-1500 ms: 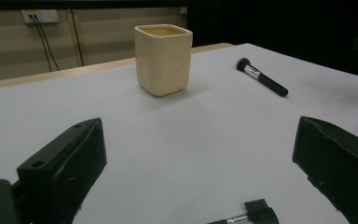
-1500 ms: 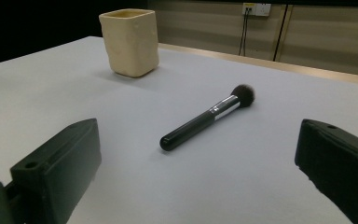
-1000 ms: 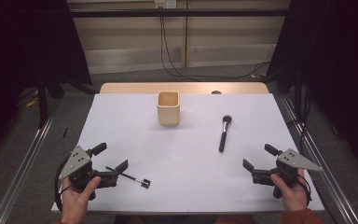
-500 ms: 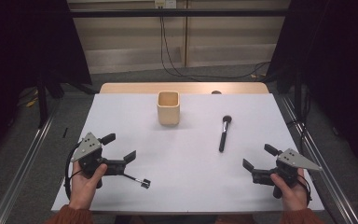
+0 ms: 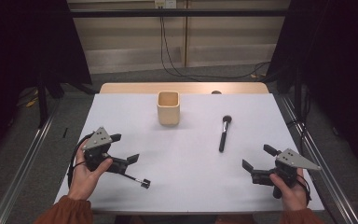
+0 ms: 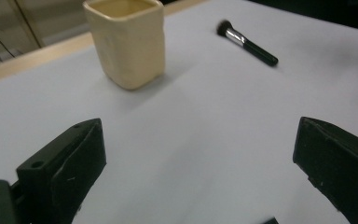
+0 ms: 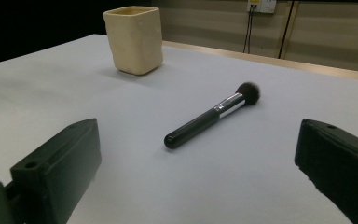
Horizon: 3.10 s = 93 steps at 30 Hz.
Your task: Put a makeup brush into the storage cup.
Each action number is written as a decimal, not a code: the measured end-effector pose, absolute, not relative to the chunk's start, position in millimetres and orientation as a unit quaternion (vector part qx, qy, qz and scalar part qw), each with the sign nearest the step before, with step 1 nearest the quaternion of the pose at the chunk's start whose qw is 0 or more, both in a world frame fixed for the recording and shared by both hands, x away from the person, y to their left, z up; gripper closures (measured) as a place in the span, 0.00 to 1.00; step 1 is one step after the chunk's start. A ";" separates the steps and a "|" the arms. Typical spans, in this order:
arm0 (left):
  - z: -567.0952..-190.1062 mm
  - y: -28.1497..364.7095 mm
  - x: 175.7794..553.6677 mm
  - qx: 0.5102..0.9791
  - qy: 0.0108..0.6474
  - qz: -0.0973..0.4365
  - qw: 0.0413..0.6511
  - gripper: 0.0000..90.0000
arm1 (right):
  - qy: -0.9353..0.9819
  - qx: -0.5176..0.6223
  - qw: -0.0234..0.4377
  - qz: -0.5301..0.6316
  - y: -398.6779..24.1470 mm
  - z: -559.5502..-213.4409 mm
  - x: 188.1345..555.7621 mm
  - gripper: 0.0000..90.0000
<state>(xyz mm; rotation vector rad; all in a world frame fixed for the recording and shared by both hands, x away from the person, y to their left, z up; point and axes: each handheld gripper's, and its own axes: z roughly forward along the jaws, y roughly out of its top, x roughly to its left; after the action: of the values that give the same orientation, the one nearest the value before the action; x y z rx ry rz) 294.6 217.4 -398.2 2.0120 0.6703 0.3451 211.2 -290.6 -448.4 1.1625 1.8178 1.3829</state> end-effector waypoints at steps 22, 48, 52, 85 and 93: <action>-403.8 210.0 313.6 0.905 0.237 0.092 0.340 0.05 | 0.684 0.430 0.282 0.517 -289.1 -448.6 211.6 0.00; -437.0 183.4 304.0 0.970 0.123 0.009 0.209 0.06 | 0.687 0.429 0.277 0.517 -288.9 -448.6 211.3 0.00; -438.7 180.9 304.5 0.971 0.132 0.007 0.199 0.09 | 0.687 0.428 0.277 0.517 -288.5 -448.4 211.3 0.00; -446.4 164.0 310.1 0.989 0.086 -0.026 0.116 0.54 | 0.694 0.423 0.273 0.515 -287.9 -449.0 210.9 0.00; -444.8 165.2 310.1 0.989 0.086 -0.034 0.116 0.76 | 0.694 0.423 0.274 0.514 -288.0 -449.1 210.8 0.01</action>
<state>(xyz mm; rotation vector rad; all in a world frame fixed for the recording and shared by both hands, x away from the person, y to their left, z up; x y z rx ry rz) 310.1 165.2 -444.8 2.8972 0.2530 -0.1000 210.8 -288.0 -449.1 1.1371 1.8668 1.3819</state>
